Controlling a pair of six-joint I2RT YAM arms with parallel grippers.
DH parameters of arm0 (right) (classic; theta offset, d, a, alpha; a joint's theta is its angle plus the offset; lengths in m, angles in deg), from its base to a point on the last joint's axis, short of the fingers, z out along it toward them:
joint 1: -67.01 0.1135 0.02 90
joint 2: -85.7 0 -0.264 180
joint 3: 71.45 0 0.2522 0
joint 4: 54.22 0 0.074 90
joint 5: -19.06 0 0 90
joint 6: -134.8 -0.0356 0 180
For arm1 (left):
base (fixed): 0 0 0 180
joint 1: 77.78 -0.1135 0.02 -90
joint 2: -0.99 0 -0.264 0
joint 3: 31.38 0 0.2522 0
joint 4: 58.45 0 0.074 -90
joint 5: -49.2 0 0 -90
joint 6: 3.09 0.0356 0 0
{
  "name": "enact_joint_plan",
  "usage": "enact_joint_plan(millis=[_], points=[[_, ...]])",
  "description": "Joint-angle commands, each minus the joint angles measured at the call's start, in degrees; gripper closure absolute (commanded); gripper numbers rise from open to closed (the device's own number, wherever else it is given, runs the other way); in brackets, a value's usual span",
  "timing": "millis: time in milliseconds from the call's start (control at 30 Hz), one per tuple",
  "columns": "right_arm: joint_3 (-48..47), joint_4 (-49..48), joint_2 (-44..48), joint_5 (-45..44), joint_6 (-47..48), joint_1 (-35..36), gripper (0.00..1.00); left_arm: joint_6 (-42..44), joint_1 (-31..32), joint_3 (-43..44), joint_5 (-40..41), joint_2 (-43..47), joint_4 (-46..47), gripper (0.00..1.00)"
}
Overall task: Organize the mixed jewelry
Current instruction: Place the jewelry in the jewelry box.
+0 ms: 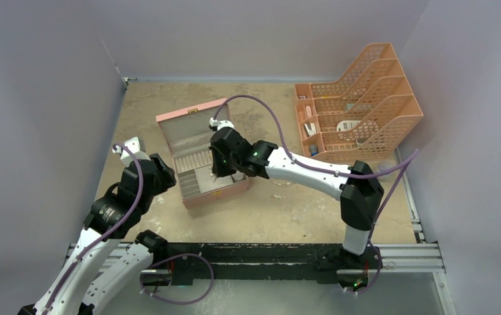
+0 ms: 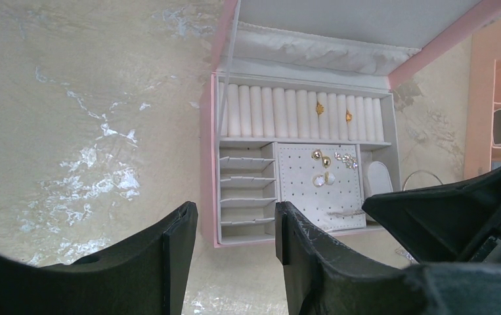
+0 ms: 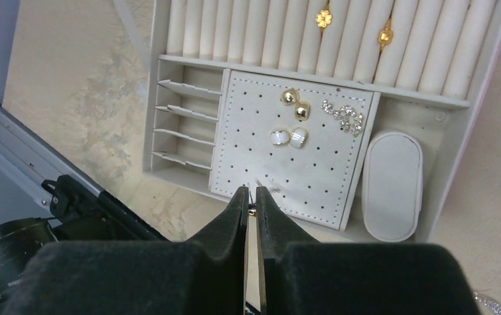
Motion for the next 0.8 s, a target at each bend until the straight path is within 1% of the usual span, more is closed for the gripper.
enact_joint_plan(millis=[0, 267, 767], points=[[-0.3, -2.0, 0.0, 2.4, 1.8, 0.5, 0.92, 0.8, -0.3, -0.1, 0.0, 0.4, 2.3, 0.53], [-5.0, -0.4, -6.0, 1.5, 3.4, 0.7, 0.92, 0.8, -0.3, -0.1, 0.2, -0.4, 2.3, 0.53], [-12.2, -0.7, -12.8, 0.0, 4.0, 0.9, 0.92, 0.7, -0.3, -0.1, 0.4, -0.4, 2.2, 0.53]])
